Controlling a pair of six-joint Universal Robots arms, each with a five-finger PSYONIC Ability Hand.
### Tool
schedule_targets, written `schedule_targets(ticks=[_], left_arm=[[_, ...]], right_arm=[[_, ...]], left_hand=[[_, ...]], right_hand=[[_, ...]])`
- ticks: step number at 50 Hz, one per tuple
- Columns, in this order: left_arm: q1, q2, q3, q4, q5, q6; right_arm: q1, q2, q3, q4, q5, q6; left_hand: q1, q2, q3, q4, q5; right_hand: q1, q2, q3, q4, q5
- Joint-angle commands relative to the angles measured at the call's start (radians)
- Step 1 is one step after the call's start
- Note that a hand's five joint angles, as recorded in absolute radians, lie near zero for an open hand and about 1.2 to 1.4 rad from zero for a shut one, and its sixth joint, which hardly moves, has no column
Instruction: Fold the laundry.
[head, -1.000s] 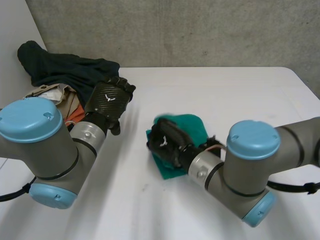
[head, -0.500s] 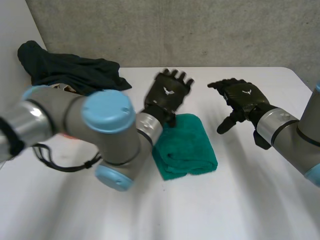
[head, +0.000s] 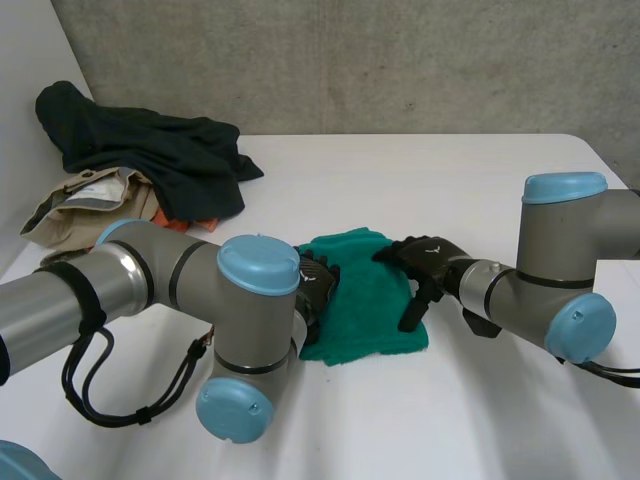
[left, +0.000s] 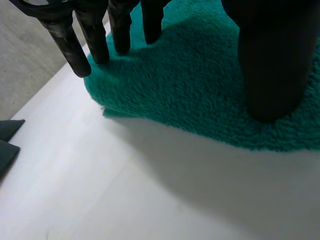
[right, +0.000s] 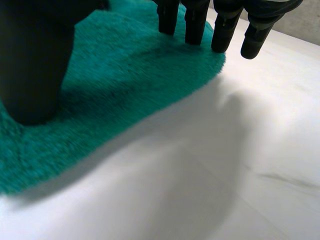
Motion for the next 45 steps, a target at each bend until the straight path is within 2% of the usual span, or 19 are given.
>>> schedule_targets(ticks=[1, 5, 8, 12, 17, 18, 20, 21, 26, 33, 41, 45], left_arm=[[-0.002, 0.051, -0.003, -0.017, 0.006, -0.003], [0.007, 0.172, -0.028, -0.002, 0.018, -0.005], [0.015, 0.254, -0.054, 0.043, 0.047, 0.0], [0.035, 0.346, -0.086, 0.092, 0.141, 0.001], [0.089, 0.404, -0.109, 0.086, 0.36, -0.019], [0.102, 0.41, -0.115, 0.07, 0.439, -0.046], [0.121, 0.415, -0.123, 0.044, 0.529, -0.091], [0.138, 0.419, -0.123, 0.018, 0.611, -0.138], [0.178, 0.421, -0.129, -0.011, 0.763, -0.226], [0.175, 0.426, -0.14, -0.011, 0.744, -0.224], [0.172, 0.426, -0.152, -0.009, 0.724, -0.223], [0.169, 0.426, -0.152, -0.009, 0.724, -0.223]], right_arm=[[0.005, -0.045, 0.013, -0.004, 0.098, -0.12], [-0.011, -0.134, 0.055, -0.034, 0.128, -0.081], [-0.012, -0.189, 0.121, -0.094, 0.152, 0.002], [-0.014, -0.22, 0.216, -0.14, 0.145, 0.09], [-0.017, -0.226, 0.325, -0.155, 0.121, 0.197], [-0.027, -0.229, 0.359, -0.16, 0.101, 0.231], [-0.034, -0.229, 0.384, -0.166, 0.081, 0.258], [-0.034, -0.229, 0.405, -0.178, 0.061, 0.283], [-0.032, -0.223, 0.421, -0.226, 0.026, 0.32], [-0.024, -0.173, 0.385, -0.238, 0.024, 0.328], [-0.021, -0.122, 0.333, -0.267, 0.024, 0.338], [-0.008, -0.095, 0.301, -0.266, 0.024, 0.338]], left_hand=[[0.001, -0.017, -0.022, -0.014, -0.035], [-0.008, -0.026, -0.031, -0.023, -0.043], [-0.008, -0.026, -0.031, -0.023, -0.043], [-0.008, -0.026, -0.031, -0.023, -0.043], [0.001, -0.017, -0.022, -0.014, -0.035], [0.001, -0.017, -0.022, -0.014, -0.035], [0.006, -0.011, -0.017, -0.008, -0.029], [0.012, -0.006, -0.011, -0.002, -0.023], [0.03, 0.012, 0.007, 0.016, -0.005], [0.03, 0.012, 0.007, 0.016, -0.005], [0.03, 0.012, 0.007, 0.016, -0.005], [0.03, 0.012, 0.007, 0.016, -0.005]], right_hand=[[-0.047, -0.032, -0.032, -0.032, -0.047], [-0.047, -0.032, -0.032, -0.032, -0.047], [-0.047, -0.032, -0.032, -0.032, -0.047], [-0.047, -0.032, -0.032, -0.032, -0.047], [-0.047, -0.032, -0.032, -0.032, -0.047], [-0.047, -0.032, -0.032, -0.032, -0.047], [-0.047, -0.032, -0.032, -0.032, -0.047], [-0.047, -0.032, -0.032, -0.032, -0.047], [-0.047, -0.032, -0.032, -0.032, -0.047], [-0.011, 0.004, 0.004, 0.004, -0.011], [0.253, 0.268, 0.269, 0.269, 0.254], [0.456, 0.471, 0.471, 0.471, 0.456]])
